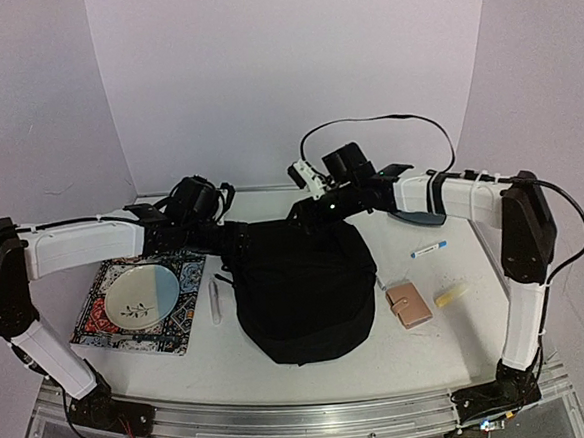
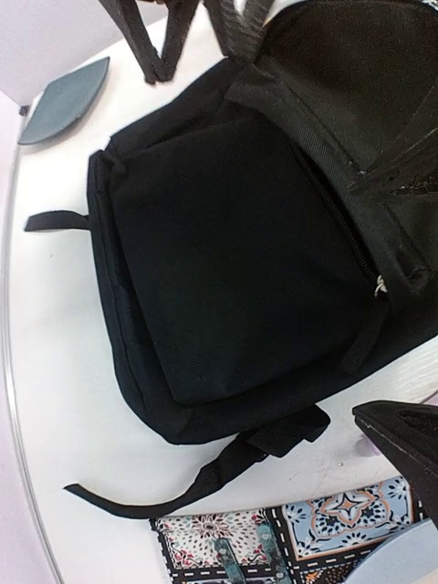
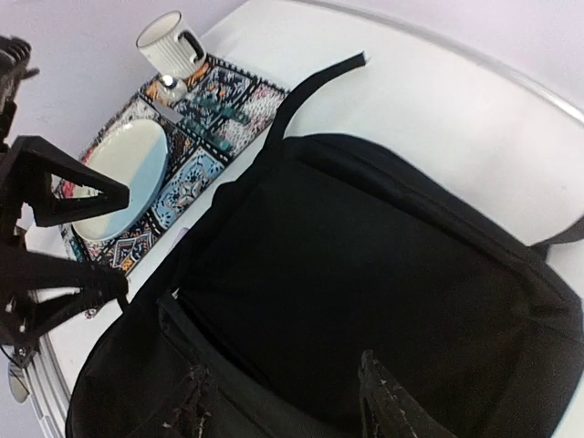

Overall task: Pack the student bag
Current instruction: Pick up the lower front pocket of the student bag.

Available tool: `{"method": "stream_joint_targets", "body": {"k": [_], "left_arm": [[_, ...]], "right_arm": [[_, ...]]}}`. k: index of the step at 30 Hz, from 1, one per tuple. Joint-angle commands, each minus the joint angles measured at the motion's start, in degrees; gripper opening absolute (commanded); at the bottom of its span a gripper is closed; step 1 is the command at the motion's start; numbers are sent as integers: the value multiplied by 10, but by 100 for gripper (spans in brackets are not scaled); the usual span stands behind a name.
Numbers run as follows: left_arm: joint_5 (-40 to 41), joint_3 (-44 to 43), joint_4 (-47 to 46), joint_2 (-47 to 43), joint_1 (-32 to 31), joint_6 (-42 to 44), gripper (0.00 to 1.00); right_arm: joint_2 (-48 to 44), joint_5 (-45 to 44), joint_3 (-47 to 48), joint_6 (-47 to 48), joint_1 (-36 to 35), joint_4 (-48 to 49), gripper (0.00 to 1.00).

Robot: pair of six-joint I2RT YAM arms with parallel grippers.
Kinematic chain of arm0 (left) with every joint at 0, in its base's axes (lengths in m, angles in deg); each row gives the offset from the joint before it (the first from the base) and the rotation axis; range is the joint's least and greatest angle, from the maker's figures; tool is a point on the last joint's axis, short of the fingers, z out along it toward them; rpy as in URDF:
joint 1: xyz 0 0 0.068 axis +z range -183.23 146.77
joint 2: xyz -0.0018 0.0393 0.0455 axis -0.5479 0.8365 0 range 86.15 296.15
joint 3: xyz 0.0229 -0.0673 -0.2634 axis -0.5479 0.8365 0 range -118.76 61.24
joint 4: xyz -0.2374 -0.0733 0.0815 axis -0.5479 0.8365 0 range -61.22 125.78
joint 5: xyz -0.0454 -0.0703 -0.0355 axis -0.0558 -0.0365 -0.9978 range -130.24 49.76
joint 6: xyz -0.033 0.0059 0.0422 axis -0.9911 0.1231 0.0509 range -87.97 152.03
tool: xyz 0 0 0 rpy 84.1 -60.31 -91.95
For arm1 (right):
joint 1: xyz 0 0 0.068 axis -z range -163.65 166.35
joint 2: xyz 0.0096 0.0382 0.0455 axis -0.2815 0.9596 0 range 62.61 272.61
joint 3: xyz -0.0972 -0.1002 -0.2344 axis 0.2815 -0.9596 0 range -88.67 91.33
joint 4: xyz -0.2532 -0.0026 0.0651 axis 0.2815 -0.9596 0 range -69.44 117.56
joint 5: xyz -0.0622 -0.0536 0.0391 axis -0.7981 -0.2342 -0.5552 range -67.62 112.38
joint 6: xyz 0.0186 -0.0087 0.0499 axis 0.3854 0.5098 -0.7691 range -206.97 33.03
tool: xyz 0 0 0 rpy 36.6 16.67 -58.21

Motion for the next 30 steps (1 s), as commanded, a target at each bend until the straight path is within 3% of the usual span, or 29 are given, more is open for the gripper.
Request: {"method": "stream_joint_targets", "body": {"k": [1,7,10,22,30], "left_arm": [[-7,-36,0,28,2,27,76],[-15,-42,0,50,2,35,77],[-30,-40,0,61,2,34,77],[-19,-48,-1,87,-19,52,79],[8,-54,-2,111,-46,35,80]], "right_arm": [[62,10,47,16,-16,-54,49],[63,13,17,9,-41,-67,34],[41,3,-18,3,-54,-75,32],[14,-86,-128,-33,-101,-67,32],[-4,-127,-191,-72,-103,30,37]]}}
